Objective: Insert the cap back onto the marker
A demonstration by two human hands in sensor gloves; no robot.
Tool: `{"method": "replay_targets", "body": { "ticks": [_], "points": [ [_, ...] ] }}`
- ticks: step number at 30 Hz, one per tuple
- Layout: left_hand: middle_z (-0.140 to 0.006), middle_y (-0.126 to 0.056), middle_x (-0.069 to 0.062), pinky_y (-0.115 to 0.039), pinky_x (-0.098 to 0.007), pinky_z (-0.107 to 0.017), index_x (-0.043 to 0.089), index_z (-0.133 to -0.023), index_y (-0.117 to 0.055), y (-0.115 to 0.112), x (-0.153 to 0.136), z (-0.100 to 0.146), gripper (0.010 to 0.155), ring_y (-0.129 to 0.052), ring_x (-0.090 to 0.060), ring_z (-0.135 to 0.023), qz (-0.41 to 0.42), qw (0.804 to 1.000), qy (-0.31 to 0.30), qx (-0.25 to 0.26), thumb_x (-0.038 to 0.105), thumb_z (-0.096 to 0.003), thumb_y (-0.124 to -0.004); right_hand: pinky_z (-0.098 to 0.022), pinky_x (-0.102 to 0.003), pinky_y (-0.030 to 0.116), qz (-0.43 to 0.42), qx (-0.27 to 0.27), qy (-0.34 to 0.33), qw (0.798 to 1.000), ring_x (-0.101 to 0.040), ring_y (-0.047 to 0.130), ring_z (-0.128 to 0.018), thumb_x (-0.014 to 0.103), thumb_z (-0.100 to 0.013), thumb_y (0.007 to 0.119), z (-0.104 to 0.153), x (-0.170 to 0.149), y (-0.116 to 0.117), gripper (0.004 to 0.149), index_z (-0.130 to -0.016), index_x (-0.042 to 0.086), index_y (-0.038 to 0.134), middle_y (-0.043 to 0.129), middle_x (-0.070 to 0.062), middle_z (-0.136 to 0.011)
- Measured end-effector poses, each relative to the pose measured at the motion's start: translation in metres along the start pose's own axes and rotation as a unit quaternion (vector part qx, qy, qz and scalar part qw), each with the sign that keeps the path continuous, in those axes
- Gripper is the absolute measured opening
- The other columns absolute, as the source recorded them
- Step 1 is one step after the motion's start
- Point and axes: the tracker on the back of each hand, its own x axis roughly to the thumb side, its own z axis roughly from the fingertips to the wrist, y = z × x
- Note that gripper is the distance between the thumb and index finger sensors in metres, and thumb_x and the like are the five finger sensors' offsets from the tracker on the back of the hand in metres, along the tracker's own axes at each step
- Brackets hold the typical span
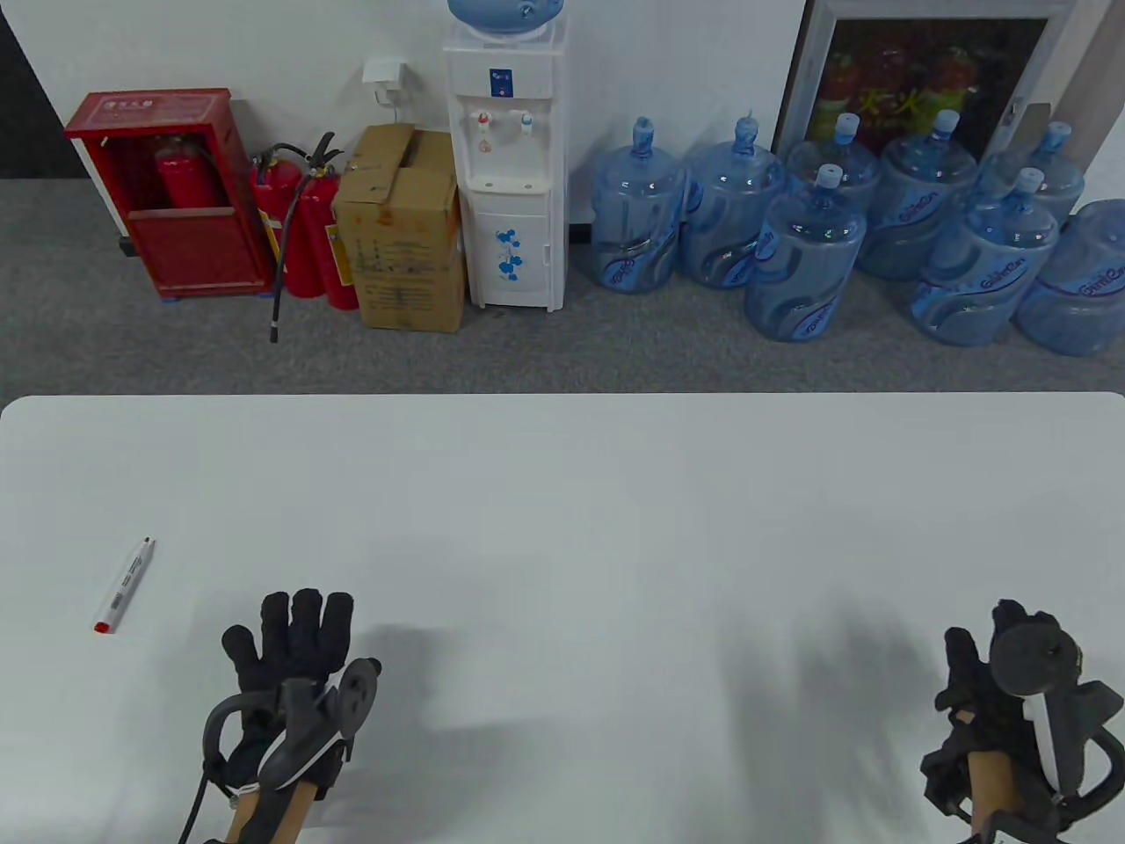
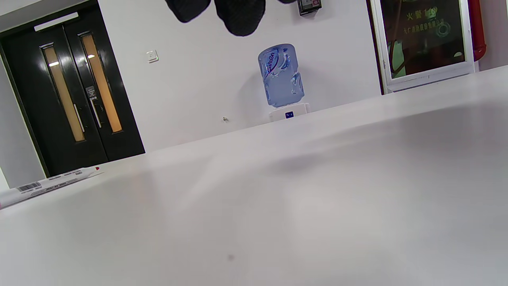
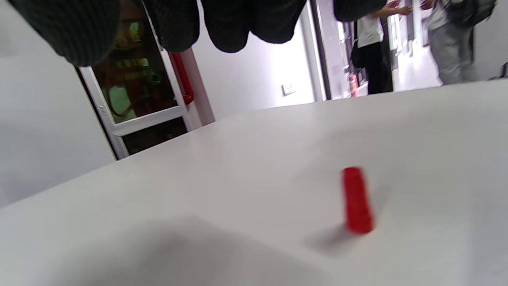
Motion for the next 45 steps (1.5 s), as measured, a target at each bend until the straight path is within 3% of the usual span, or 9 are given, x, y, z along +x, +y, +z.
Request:
{"method": "replay_targets", "body": {
  "ticks": [5,10,14,16,21,32,45],
  "points": [
    [-0.125,-0.042,-0.009,-0.032,-0.073,-0.075,0.031,-0.114,-0.027,0.0,0.001,0.0,0.081,-0.039,-0.043,-0.118,-0.004,1.0,0.001,0.001,0.065,-0.0437,-0.05,-0.074,-0.061,0.051,0.075,0.006,0.036,0.997,-0.028,0.053,-0.111,0.066,-0.039,0.07,-0.012,-0.023,0.008,0.072,-0.105,0.042,0.05,0.048,0.0,-0.119],
    [-0.126,-0.042,-0.008,-0.032,-0.073,-0.075,0.031,-0.113,-0.027,0.004,0.006,0.002,0.081,-0.039,-0.043,-0.118,-0.03,0.999,-0.004,0.015,0.065,-0.0438,-0.051,-0.069,-0.059,0.065,0.099,0.074,0.07,0.99,-0.026,0.074,-0.101,0.071,-0.035,0.072,-0.017,-0.04,0.024,0.075,-0.104,0.046,0.052,0.058,0.0,-0.114],
    [-0.126,-0.042,-0.008,-0.032,-0.073,-0.075,0.031,-0.114,-0.027,0.002,0.008,0.002,0.081,-0.039,-0.043,-0.118,-0.03,0.999,-0.007,0.008,0.065,-0.0438,-0.051,-0.062,-0.053,0.075,0.128,0.103,0.091,0.982,-0.022,0.089,-0.082,0.072,-0.033,0.074,-0.019,-0.044,0.029,0.077,-0.103,0.048,0.052,0.072,0.002,-0.104],
    [-0.126,-0.042,-0.008,-0.032,-0.073,-0.075,0.031,-0.114,-0.027,0.001,0.008,0.001,0.081,-0.039,-0.043,-0.118,-0.034,0.999,-0.005,0.006,0.065,-0.0437,-0.051,-0.058,-0.049,0.08,0.152,0.111,0.092,0.978,-0.018,0.097,-0.066,0.073,-0.033,0.073,-0.02,-0.046,0.03,0.08,-0.104,0.049,0.046,0.083,0.006,-0.09],
    [-0.126,-0.042,-0.008,-0.033,-0.073,-0.075,0.031,-0.114,-0.028,-0.002,0.006,0.0,0.081,-0.039,-0.043,-0.118,-0.033,0.999,0.0,-0.004,0.065,-0.0438,-0.051,-0.051,-0.045,0.084,0.167,0.11,0.097,0.975,-0.014,0.099,-0.049,0.07,-0.032,0.075,-0.021,-0.048,0.033,0.077,-0.102,0.048,0.05,0.09,0.009,-0.076],
    [-0.126,-0.043,-0.009,-0.034,-0.073,-0.075,0.03,-0.114,-0.028,0.0,0.005,0.0,0.082,-0.041,-0.043,-0.118,-0.032,0.999,0.003,-0.018,0.065,-0.0437,-0.052,-0.047,-0.043,0.086,0.154,0.102,0.101,0.978,-0.011,0.1,-0.042,0.062,-0.03,0.082,-0.023,-0.049,0.047,0.075,-0.097,0.034,0.064,0.094,0.011,-0.071],
    [-0.125,-0.043,-0.009,-0.034,-0.073,-0.075,0.031,-0.114,-0.028,0.004,0.005,0.001,0.082,-0.042,-0.044,-0.118,-0.036,0.999,0.004,-0.018,0.065,-0.0438,-0.052,-0.045,-0.042,0.087,0.145,0.09,0.094,0.981,-0.01,0.102,-0.038,0.057,-0.03,0.086,-0.026,-0.05,0.055,0.069,-0.092,0.032,0.071,0.098,0.011,-0.064]
  ]
}}
